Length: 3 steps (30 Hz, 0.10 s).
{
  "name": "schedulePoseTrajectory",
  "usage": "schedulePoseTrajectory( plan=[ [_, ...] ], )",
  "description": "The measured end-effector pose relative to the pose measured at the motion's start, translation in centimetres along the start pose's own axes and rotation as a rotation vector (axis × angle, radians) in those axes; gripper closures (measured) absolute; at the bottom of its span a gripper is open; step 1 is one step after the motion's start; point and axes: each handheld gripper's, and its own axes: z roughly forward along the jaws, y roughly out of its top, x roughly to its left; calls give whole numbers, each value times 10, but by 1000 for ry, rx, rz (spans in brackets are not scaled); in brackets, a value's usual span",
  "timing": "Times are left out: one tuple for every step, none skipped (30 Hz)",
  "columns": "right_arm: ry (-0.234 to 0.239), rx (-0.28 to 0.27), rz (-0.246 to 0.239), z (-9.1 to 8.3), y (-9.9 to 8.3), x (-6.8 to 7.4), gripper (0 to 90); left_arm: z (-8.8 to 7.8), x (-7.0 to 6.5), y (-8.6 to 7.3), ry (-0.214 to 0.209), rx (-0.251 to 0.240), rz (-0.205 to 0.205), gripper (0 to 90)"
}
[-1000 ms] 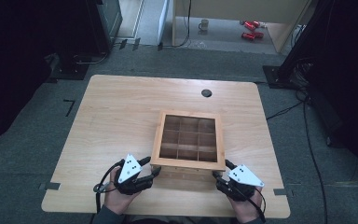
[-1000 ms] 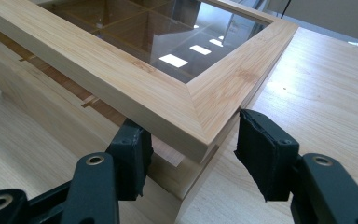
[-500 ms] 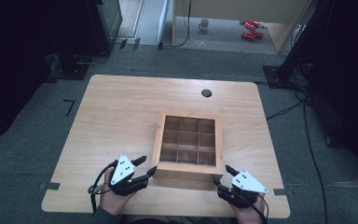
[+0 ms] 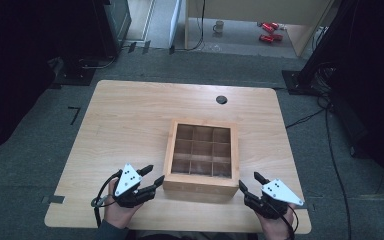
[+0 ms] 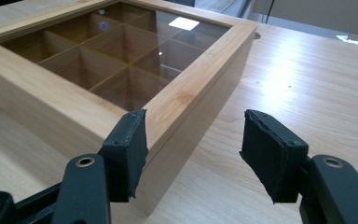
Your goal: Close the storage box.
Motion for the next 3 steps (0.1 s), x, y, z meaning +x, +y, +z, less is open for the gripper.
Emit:
schedulePoseTrajectory(
  plan=[
    [0, 0, 0, 0, 0, 0, 405, -1, 1, 0, 2, -1, -4, 468],
    [-7, -1, 2, 0, 1, -2, 405, -1, 2, 0, 5, -2, -4, 468],
    [-17, -3, 3, 0, 1, -4, 404, -2, 3, 0, 8, -2, -7, 467]
  ],
)
